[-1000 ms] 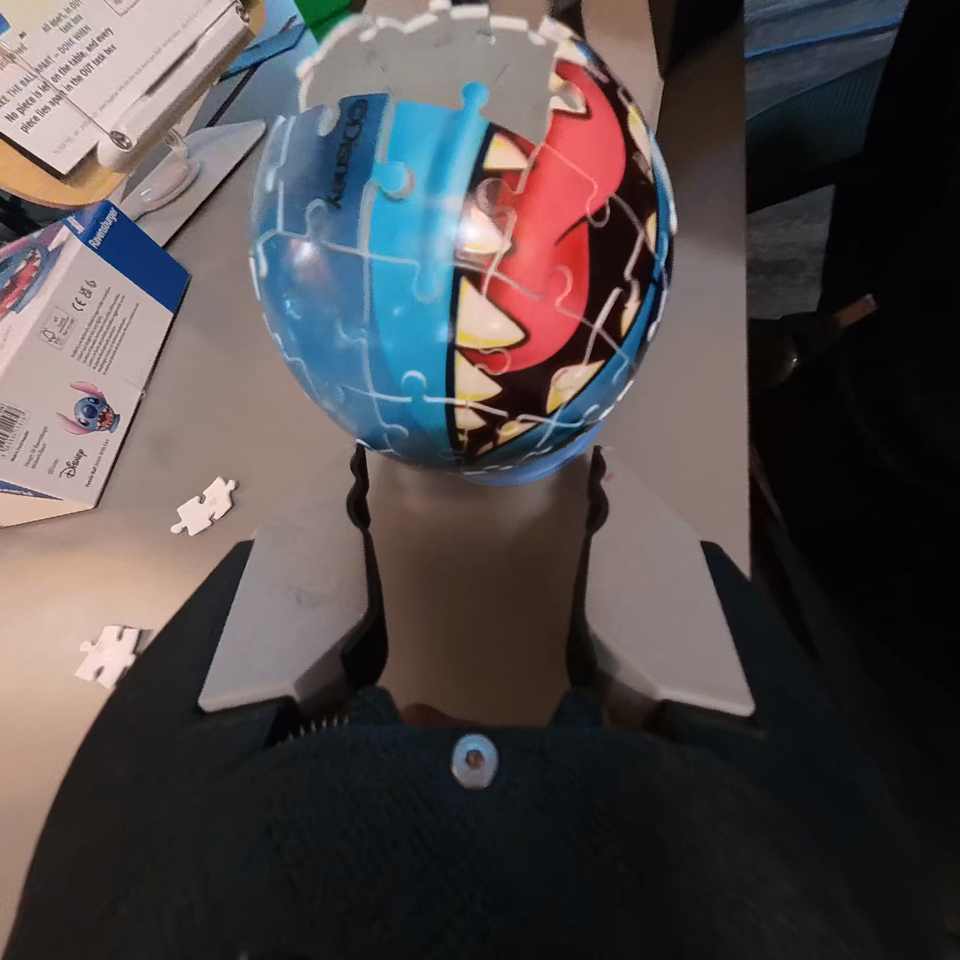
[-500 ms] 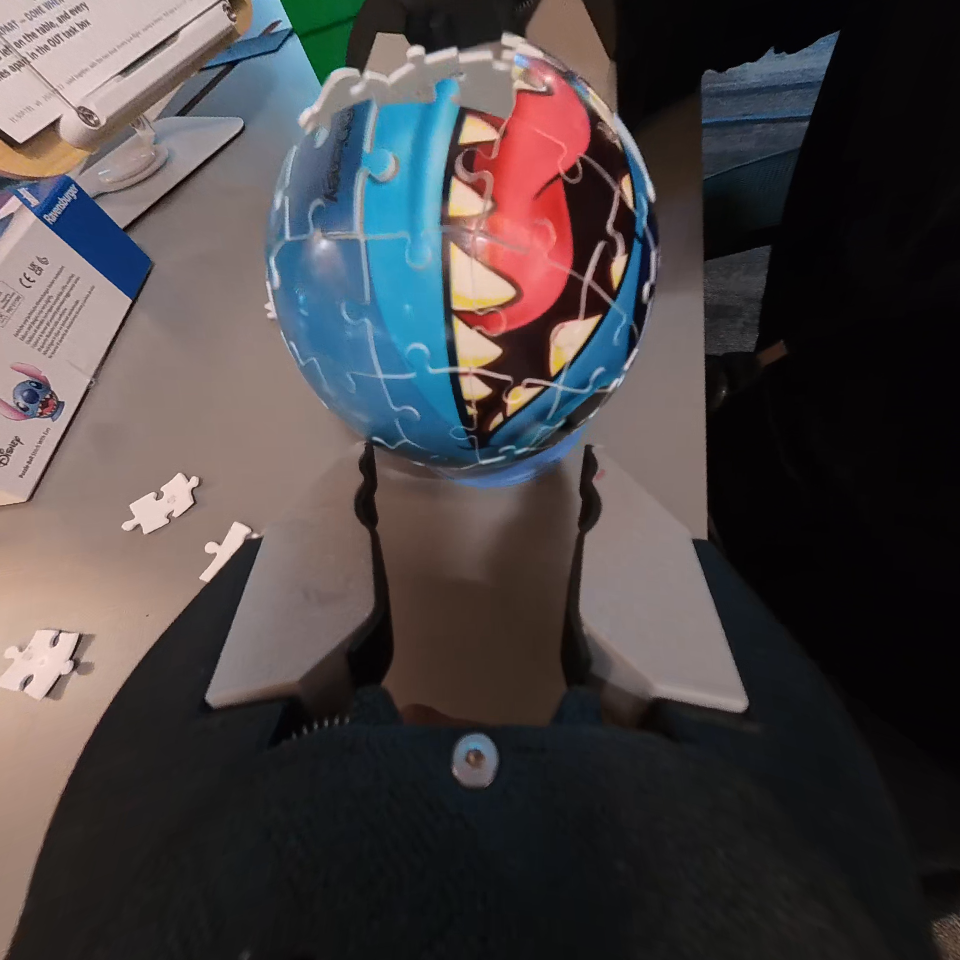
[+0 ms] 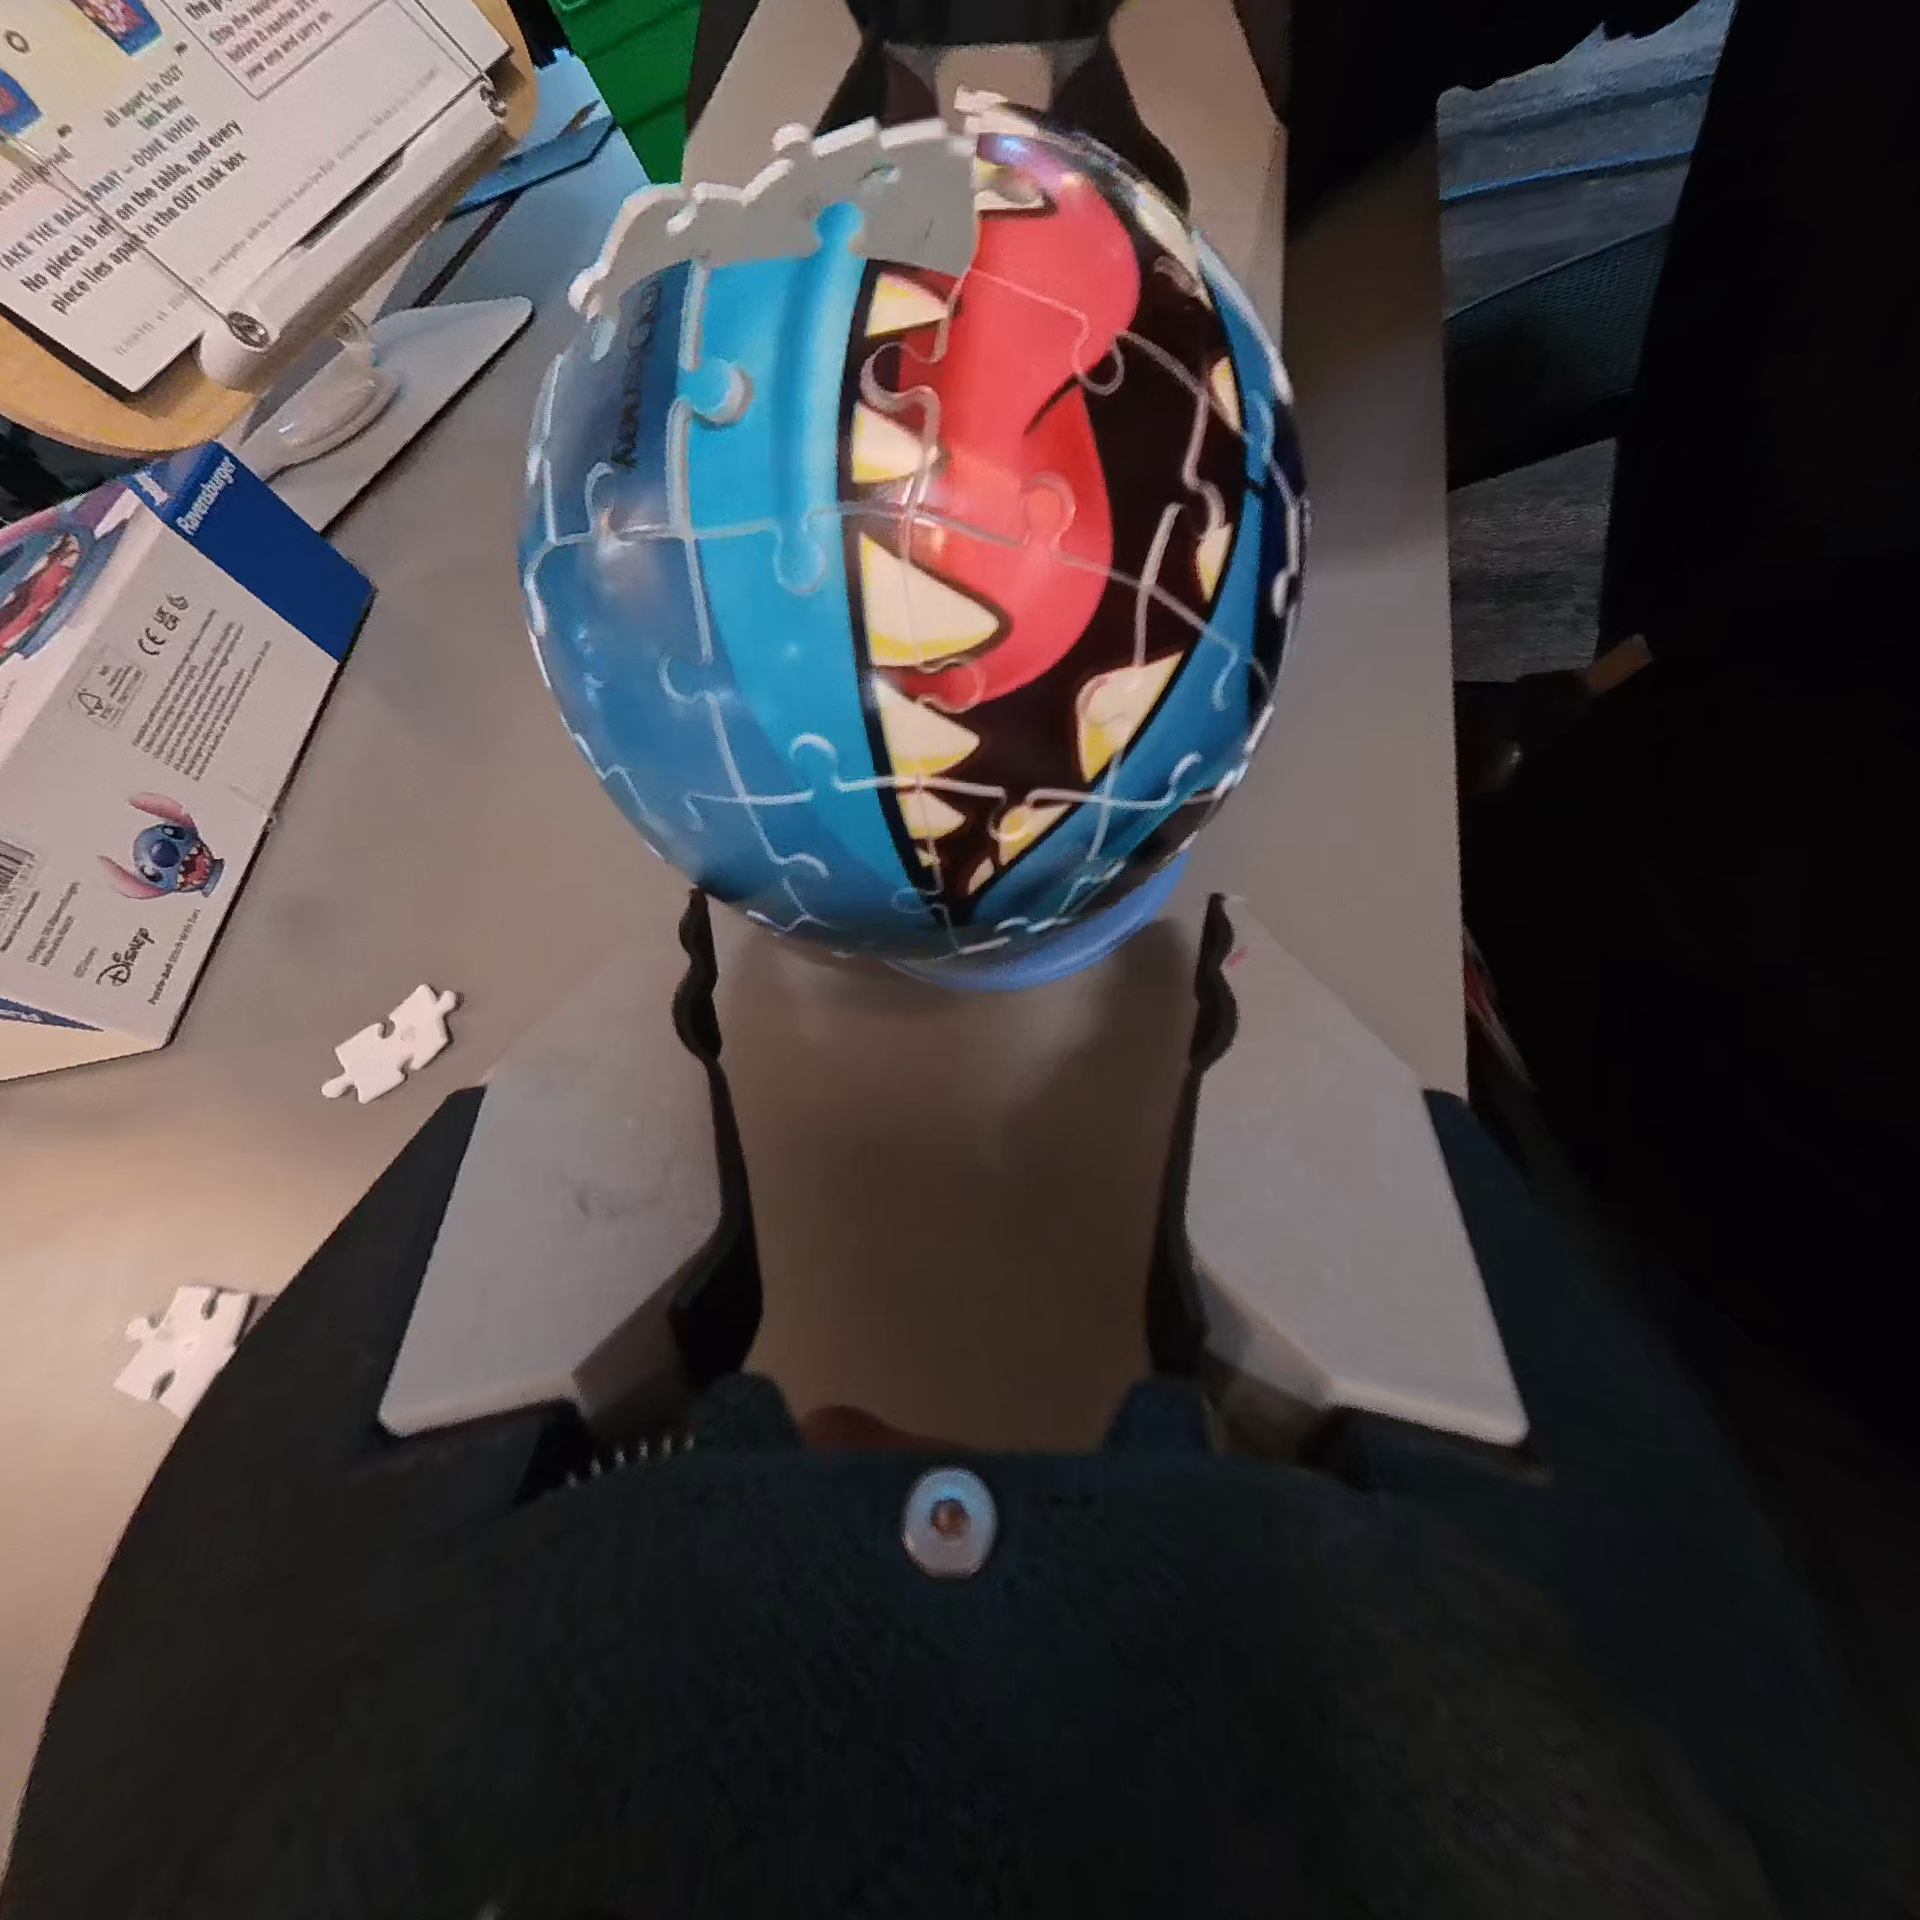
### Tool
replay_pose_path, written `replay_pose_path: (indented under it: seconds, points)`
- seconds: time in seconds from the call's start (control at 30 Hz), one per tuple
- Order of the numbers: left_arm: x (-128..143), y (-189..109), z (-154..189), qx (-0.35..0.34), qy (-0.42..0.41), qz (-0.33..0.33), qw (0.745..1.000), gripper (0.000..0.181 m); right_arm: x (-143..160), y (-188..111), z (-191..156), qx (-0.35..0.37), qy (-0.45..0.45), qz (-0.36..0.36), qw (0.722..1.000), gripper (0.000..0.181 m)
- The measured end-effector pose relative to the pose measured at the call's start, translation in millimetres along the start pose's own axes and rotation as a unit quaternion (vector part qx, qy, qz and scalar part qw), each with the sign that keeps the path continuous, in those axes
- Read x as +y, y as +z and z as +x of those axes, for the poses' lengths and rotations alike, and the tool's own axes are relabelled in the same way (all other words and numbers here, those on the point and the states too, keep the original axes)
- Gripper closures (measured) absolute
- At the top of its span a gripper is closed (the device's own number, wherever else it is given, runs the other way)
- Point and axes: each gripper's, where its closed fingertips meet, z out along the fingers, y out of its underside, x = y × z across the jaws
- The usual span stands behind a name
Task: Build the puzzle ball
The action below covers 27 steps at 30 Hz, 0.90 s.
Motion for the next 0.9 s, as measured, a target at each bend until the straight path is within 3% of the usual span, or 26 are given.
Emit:
replay_pose_path:
  seconds: [0.2, 0.53, 0.9]
  points:
    - [-2.6, 3.5, -2.2, -0.007, -0.015, 0.000, 1.000, 0.089, 3.3, 5.6, 2.1, 0.024, -0.019, -0.018, 0.999, 0.070]
    - [0.9, 2.2, -2.0, 0.001, -0.036, -0.009, 0.999, 0.095, 5.7, 1.8, 4.2, -0.031, 0.084, 0.004, 0.996, 0.073]
    - [-2.8, -3.8, 0.6, 0.007, -0.027, 0.005, 1.000, 0.094, 6.4, 2.0, 0.3, -0.019, 0.024, -0.001, 1.000, 0.072]
